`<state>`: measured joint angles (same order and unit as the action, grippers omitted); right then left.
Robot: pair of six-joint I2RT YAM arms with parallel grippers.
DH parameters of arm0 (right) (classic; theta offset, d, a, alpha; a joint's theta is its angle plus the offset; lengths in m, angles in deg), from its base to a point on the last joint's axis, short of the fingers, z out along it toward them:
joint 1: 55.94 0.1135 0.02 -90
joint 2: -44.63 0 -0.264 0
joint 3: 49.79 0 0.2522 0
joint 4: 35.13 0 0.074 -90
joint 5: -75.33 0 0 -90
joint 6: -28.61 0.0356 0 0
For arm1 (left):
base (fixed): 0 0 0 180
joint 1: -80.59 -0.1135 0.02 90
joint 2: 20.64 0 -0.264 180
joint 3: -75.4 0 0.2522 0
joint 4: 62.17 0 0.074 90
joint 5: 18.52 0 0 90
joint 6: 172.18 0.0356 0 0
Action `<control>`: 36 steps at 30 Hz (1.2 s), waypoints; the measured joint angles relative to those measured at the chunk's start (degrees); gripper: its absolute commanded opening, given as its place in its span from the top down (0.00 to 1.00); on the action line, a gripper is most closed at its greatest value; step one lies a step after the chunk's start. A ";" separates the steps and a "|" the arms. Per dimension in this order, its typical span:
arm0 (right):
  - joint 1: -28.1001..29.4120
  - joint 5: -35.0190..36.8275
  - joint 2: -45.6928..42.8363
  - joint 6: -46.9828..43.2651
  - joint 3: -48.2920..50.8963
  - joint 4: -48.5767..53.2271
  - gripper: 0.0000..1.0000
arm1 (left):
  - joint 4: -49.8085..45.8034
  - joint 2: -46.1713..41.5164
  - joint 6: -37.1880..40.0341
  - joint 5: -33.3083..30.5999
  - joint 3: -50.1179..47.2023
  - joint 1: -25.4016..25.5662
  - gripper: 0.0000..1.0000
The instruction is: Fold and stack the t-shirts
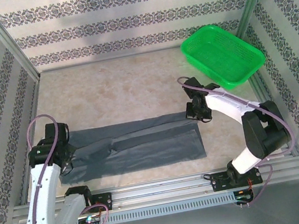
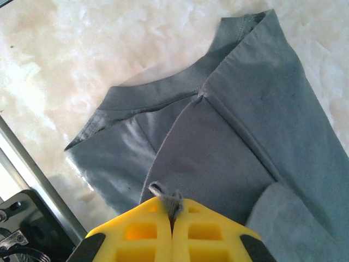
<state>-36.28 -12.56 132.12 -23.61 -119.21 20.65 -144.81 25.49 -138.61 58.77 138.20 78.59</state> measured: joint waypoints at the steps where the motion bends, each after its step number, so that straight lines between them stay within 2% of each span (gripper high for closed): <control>1: 0.00 -0.09 -0.37 0.22 0.55 0.02 0.80 | -0.39 -0.63 -0.55 -0.09 -0.26 0.00 1.00; 6: -0.09 -1.16 -1.11 1.75 3.37 1.42 0.72 | -2.43 -2.91 -3.43 -0.46 -3.04 0.00 1.00; 13: -0.37 -2.21 -4.50 4.66 2.99 2.21 0.71 | -2.78 -3.39 -5.88 0.00 -5.97 0.00 1.00; 19: 0.00 -4.79 -1.33 7.50 0.46 0.26 0.81 | -2.75 -3.39 -6.54 0.17 -6.60 0.00 1.00; 26: 0.11 -9.31 2.73 9.68 2.49 -2.08 0.93 | -2.58 -3.34 -6.67 0.68 -7.72 0.00 1.00; 36: -2.32 -10.45 3.54 10.01 5.75 -0.26 0.94 | 1.03 0.55 -6.64 3.23 -9.20 0.00 1.00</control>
<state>-38.59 -23.01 135.66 -13.60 -113.46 20.39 -143.79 26.04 -145.25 62.00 129.00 78.59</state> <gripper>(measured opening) 0.059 0.049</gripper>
